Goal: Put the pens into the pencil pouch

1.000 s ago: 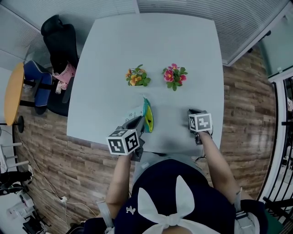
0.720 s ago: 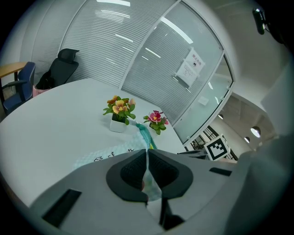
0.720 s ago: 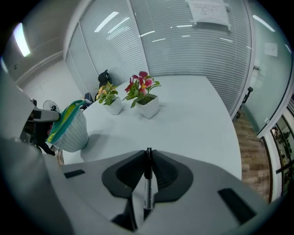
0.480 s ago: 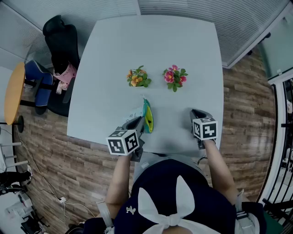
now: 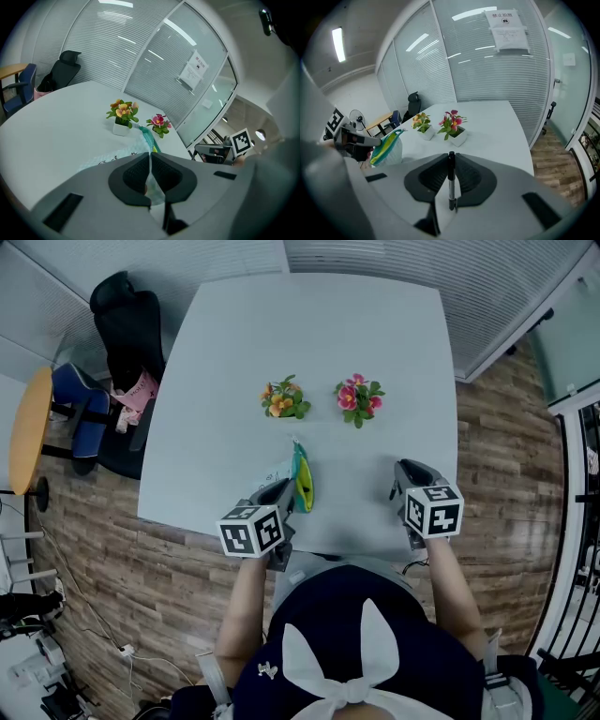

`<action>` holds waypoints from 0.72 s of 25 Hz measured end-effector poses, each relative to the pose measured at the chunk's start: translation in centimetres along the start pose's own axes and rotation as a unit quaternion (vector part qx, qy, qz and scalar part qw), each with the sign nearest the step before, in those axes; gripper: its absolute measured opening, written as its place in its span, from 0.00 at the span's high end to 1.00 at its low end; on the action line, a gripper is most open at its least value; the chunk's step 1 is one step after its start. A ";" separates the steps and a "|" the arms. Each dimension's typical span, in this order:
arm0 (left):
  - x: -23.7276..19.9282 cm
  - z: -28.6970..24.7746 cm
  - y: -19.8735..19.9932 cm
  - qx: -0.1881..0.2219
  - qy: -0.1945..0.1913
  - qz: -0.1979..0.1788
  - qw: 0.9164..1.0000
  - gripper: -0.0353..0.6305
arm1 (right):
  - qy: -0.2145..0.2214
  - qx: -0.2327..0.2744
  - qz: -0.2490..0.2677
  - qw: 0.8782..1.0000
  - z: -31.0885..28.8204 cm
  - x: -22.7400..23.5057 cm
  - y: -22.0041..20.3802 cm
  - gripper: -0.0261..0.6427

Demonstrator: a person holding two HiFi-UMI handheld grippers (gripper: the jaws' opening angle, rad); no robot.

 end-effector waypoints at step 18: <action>0.0 0.3 0.1 0.005 0.000 -0.006 1.000 0.90 | 0.047 0.111 0.013 0.993 3.9 -1.5 4.1 0.88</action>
Point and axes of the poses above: the fingertips, and each gripper's own axes: z backward along the fingers, x to its right, y out of its top, the point moved 10 cm from there along z, backward along the fingers, and after that the axes turned 1 degree about y, right-handed, at the moved point
